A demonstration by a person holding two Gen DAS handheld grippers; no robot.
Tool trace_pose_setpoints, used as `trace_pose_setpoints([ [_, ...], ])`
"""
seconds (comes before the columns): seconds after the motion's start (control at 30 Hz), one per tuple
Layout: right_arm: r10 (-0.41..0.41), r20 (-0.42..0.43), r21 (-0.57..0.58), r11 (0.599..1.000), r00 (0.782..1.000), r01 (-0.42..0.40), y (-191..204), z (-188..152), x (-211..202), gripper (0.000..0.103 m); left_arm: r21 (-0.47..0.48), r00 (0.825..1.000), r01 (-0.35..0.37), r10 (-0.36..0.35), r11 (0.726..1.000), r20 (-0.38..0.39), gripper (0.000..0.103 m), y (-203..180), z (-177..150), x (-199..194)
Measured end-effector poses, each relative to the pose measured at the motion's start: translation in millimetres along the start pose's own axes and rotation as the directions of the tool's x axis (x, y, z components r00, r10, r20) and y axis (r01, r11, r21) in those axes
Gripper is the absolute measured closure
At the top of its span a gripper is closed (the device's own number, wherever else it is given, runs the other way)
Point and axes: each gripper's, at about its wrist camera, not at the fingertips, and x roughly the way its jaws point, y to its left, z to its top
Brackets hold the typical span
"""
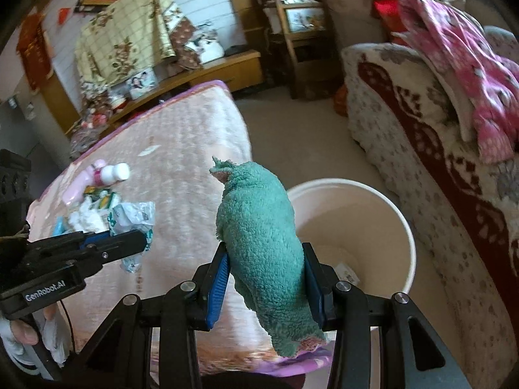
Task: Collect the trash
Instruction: 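Carry the wrapper and green towel over the bucket and release both, then move both grippers back over the trash on the bed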
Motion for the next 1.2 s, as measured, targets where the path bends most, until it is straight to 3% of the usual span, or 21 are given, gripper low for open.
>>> trace_pose_setpoints([
  [0.47, -0.074, -0.053, 0.085, 0.993, 0.996, 0.079, -44.1, -9.7, 28.6, 0.061, 0.015, 0.999, 0.042, -0.042, 0.999, -0.008, 0.089, -27.9, 12.7, 38.2],
  [0.53, -0.086, -0.055, 0.089, 0.992, 0.995, 0.09, -46.2, -9.3, 30.6, 0.056, 0.016, 0.999, 0.047, -0.047, 0.999, -0.007, 0.082, -28.6, 12.8, 40.0],
  [0.6, -0.087, -0.046, 0.093, 0.991, 0.995, 0.091, -46.6, -8.8, 29.8, 0.052, 0.007, 0.998, 0.056, -0.056, 0.998, -0.001, 0.055, -26.6, 12.2, 40.0],
  [0.67, -0.084, -0.042, 0.098, 0.991, 0.996, 0.088, -46.0, -8.2, 28.6, 0.045, -0.013, 0.998, 0.067, -0.067, 0.998, 0.006, 0.049, -22.7, 11.1, 38.4],
  [0.93, -0.074, -0.044, 0.064, 0.995, 0.996, 0.077, -30.2, -9.5, 25.9, 0.044, -0.012, 0.999, 0.026, -0.026, 1.0, 0.019, 0.049, -12.4, 2.7, 23.8],
  [1.2, -0.057, -0.016, 0.022, 0.998, 0.998, 0.058, -5.4, -4.3, 13.4, 0.039, -0.001, 0.994, -0.069, 0.069, 0.998, 0.08, 0.049, -2.8, -8.3, -3.9],
])
